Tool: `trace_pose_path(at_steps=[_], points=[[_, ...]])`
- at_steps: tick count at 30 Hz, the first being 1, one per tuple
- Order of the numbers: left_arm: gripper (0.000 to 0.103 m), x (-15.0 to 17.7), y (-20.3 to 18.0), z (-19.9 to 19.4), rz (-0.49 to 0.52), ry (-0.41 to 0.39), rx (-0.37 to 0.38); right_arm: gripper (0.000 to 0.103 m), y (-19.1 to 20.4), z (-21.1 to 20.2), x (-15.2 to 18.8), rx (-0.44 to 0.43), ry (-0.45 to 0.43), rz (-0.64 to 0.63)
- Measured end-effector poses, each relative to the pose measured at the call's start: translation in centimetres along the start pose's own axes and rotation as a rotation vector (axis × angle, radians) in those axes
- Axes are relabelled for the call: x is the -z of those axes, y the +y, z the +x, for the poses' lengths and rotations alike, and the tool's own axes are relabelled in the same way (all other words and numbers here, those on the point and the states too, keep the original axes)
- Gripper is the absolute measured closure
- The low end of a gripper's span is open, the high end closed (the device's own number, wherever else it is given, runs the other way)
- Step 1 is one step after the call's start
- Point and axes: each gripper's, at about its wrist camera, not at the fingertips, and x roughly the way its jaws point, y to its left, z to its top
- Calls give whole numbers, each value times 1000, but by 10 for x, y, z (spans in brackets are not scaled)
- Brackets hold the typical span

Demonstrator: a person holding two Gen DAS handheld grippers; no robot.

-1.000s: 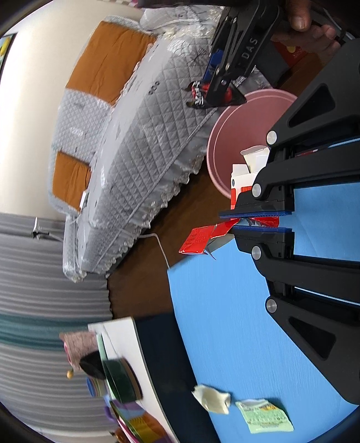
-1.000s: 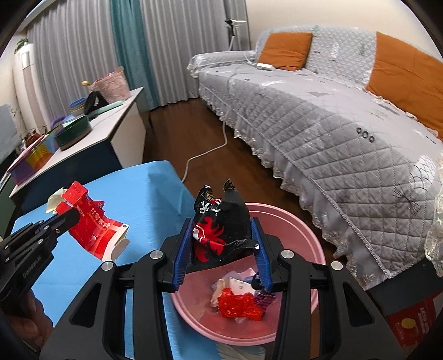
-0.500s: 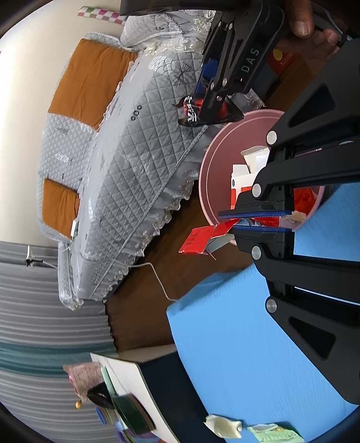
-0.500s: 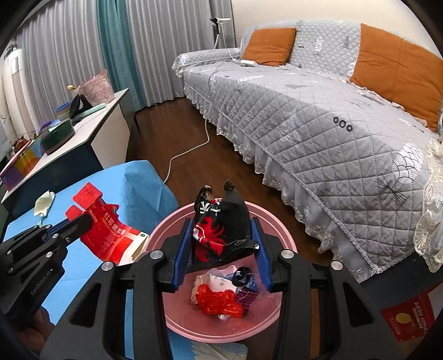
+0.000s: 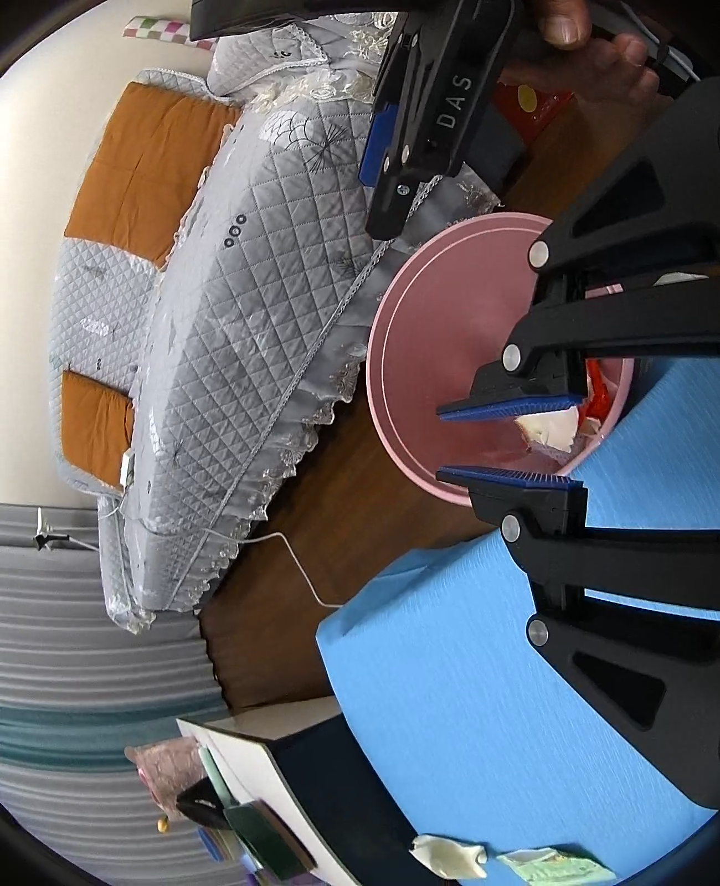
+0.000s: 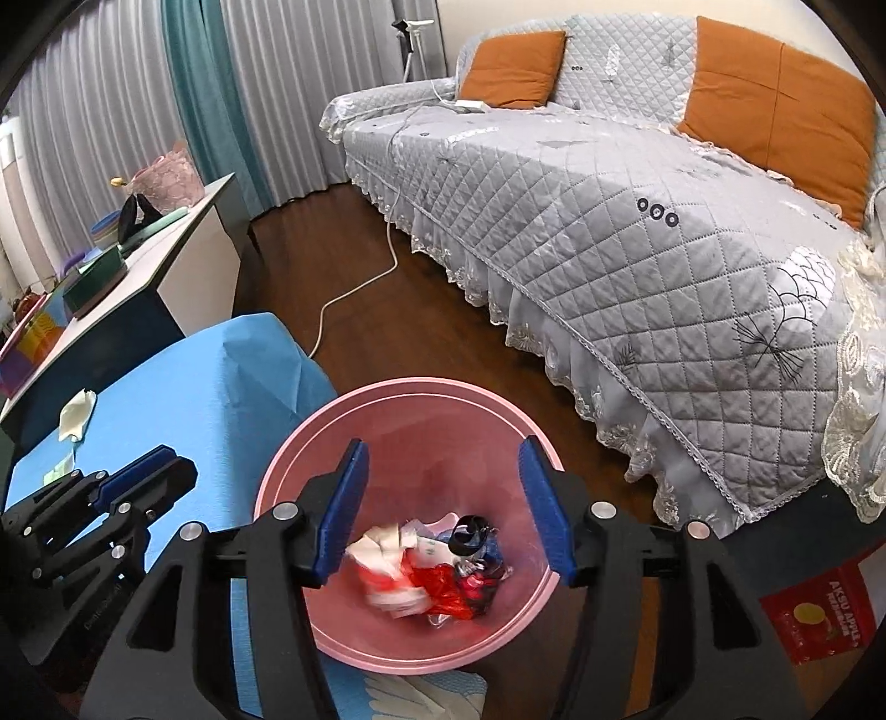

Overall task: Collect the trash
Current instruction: 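Open both tools over the bin to drop the wrappers, then move both tools back to the green packet and white tissue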

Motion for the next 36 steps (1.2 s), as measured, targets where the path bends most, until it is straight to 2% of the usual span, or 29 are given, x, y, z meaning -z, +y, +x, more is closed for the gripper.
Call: trace_pose_path(at_steps=[8,14,19,26,36], points=[[86,2,29,-17,-41,-25,-37,46,24,-2,-3,-22,-13,-26],[86,4,66,-33,-107,-47,-92,46,52,1,-3,-45,-9,-56],[86,11,107,-41,-184,-48,-179,46,82,5,-4,-70,-6,-82],[86,27,173,-49,-302,-39,-350,46,127,12,-3,-116,-6,-120],[86,49,239,-56,-420,-31,-463,49,190,29,3,-194,-8,-164]])
